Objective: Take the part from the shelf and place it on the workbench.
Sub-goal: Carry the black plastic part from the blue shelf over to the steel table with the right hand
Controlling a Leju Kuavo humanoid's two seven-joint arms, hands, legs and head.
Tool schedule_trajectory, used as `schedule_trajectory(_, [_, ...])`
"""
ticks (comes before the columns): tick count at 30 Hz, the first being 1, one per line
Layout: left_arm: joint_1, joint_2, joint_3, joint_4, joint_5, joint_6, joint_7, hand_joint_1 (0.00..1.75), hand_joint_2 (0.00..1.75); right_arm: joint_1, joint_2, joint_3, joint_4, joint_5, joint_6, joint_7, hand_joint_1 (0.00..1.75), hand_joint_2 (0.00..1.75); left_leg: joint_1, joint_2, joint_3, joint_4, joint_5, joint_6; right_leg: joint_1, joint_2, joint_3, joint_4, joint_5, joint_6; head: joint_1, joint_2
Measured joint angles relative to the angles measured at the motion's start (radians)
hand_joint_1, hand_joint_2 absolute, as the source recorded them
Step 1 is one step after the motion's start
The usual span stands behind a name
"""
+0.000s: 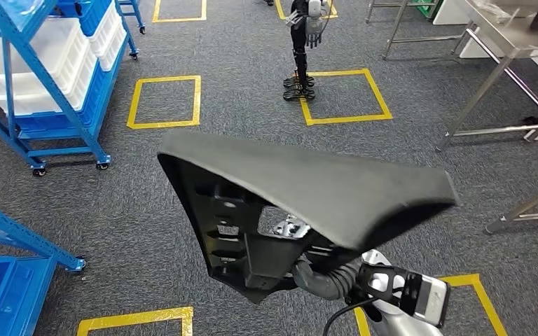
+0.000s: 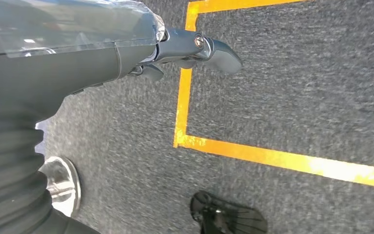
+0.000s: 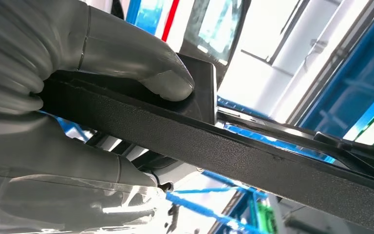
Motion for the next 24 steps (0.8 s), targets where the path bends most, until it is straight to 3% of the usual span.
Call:
schedule_trajectory(1, [0.0,-0.001,0.001,0.0,-0.004,-0.003,0.0,0.0,1.75,-0.023,0.01,0.007,0.023,-0.004,-0.001,0.005,1.75,1.75,0.0,0.012,0.0,0.001,-0.002,-0.002,-0.002,-0.004,0.007,-0.014,0.019,0.001,0.0,0.0])
schedule_trajectory(2, [-0.002,-0.001,0.002,0.0,-0.009,-0.007,0.001,0.0,1.75,-0.045,0.019,0.012,0.042,-0.008,-0.003,0.011,1.75,1.75,0.0,0.022,0.001,0.003,-0.004,-0.004,-0.002,-0.012,0.034,-0.064,0.051,0.0,0.0,0.0])
schedule_trajectory(4, [-0.004,-0.004,0.003,0.0,-0.018,-0.015,0.005,0.0,1.75,-0.081,0.035,0.018,0.067,-0.013,-0.009,0.023,1.75,1.75,-0.003,0.04,0.006,0.006,-0.011,-0.012,0.004,-0.054,0.106,-0.204,0.105,-0.009,0.0,0.0])
schedule_trajectory(6, [-0.004,-0.005,0.003,0.0,-0.025,-0.019,0.008,0.0,1.75,-0.102,0.048,0.022,0.083,-0.016,-0.016,0.032,1.75,1.75,-0.007,0.055,0.01,0.007,-0.018,-0.022,0.014,-0.078,0.139,-0.273,0.116,-0.021,0.0,0.0])
schedule_trajectory(9, [-0.008,-0.008,0.003,0.0,-0.029,-0.019,0.011,0.0,1.75,-0.116,0.061,0.028,0.113,-0.016,-0.019,0.041,1.75,1.75,-0.005,0.076,0.016,0.006,-0.027,-0.04,0.018,-0.048,0.139,-0.28,0.116,-0.037,0.0,0.0])
schedule_trajectory(11, [-0.011,-0.012,0.004,0.0,-0.03,-0.02,0.01,0.0,1.75,-0.128,0.073,0.033,0.133,-0.016,-0.019,0.043,1.75,1.75,0.001,0.039,0.003,0.047,-0.057,-0.05,0.013,-0.025,0.142,-0.287,0.12,-0.049,0.0,0.0])
schedule_trajectory(13, [-0.009,-0.014,0.005,0.0,-0.03,-0.02,0.009,0.0,1.75,-0.139,0.087,0.039,0.153,-0.017,-0.019,0.043,1.75,1.75,0.005,-0.016,-0.056,0.172,-0.12,-0.055,0.011,-0.002,0.143,-0.289,0.121,-0.056,0.0,0.0])
schedule_trajectory(15, [-0.006,-0.016,0.009,0.0,-0.028,-0.02,0.012,0.0,1.75,-0.142,0.094,0.043,0.168,-0.02,-0.018,0.049,1.75,1.75,0.005,-0.032,-0.125,0.298,-0.158,-0.057,0.014,0.024,0.144,-0.288,0.12,-0.058,0.0,0.0])
schedule_trajectory(16, [-0.005,-0.017,0.011,0.0,-0.028,-0.019,0.013,0.0,1.75,-0.141,0.094,0.043,0.173,-0.025,-0.018,0.052,1.75,1.75,0.005,-0.034,-0.14,0.312,-0.148,-0.056,0.015,0.039,0.145,-0.288,0.12,-0.058,0.0,0.0])
schedule_trajectory(17, [-0.004,-0.018,0.013,0.0,-0.028,-0.018,0.014,0.0,1.75,-0.141,0.094,0.042,0.176,-0.031,-0.018,0.056,1.75,1.75,0.005,-0.036,-0.136,0.284,-0.117,-0.054,0.015,0.053,0.147,-0.287,0.119,-0.058,0.0,0.0])
schedule_trajectory(18, [-0.003,-0.02,0.014,0.0,-0.027,-0.016,0.015,0.0,1.75,-0.141,0.094,0.04,0.178,-0.037,-0.016,0.058,1.75,1.75,0.006,-0.045,-0.115,0.223,-0.073,-0.051,0.015,0.068,0.149,-0.285,0.118,-0.056,0.0,0.0])
schedule_trajectory(20, [-0.002,-0.022,0.018,0.0,-0.025,-0.012,0.016,0.0,1.75,-0.141,0.091,0.032,0.179,-0.049,-0.012,0.058,1.75,1.75,0.009,-0.088,-0.063,0.086,-0.006,-0.046,0.015,0.092,0.15,-0.28,0.115,-0.05,0.0,0.0])
schedule_trajectory(22, [-0.002,-0.024,0.022,0.0,-0.023,-0.01,0.018,0.0,1.75,-0.139,0.087,0.021,0.179,-0.059,-0.004,0.058,1.75,1.75,0.01,-0.116,-0.04,0.03,0.007,-0.04,0.013,0.113,0.143,-0.277,0.116,-0.038,0.0,0.0])
schedule_trajectory(24, [-0.005,-0.026,0.028,0.0,-0.021,-0.008,0.019,0.0,1.75,-0.134,0.08,0.008,0.179,-0.065,0.002,0.06,1.75,1.75,0.008,-0.1,-0.037,0.025,0.008,-0.031,0.01,0.134,0.136,-0.278,0.12,-0.025,0.0,0.0])
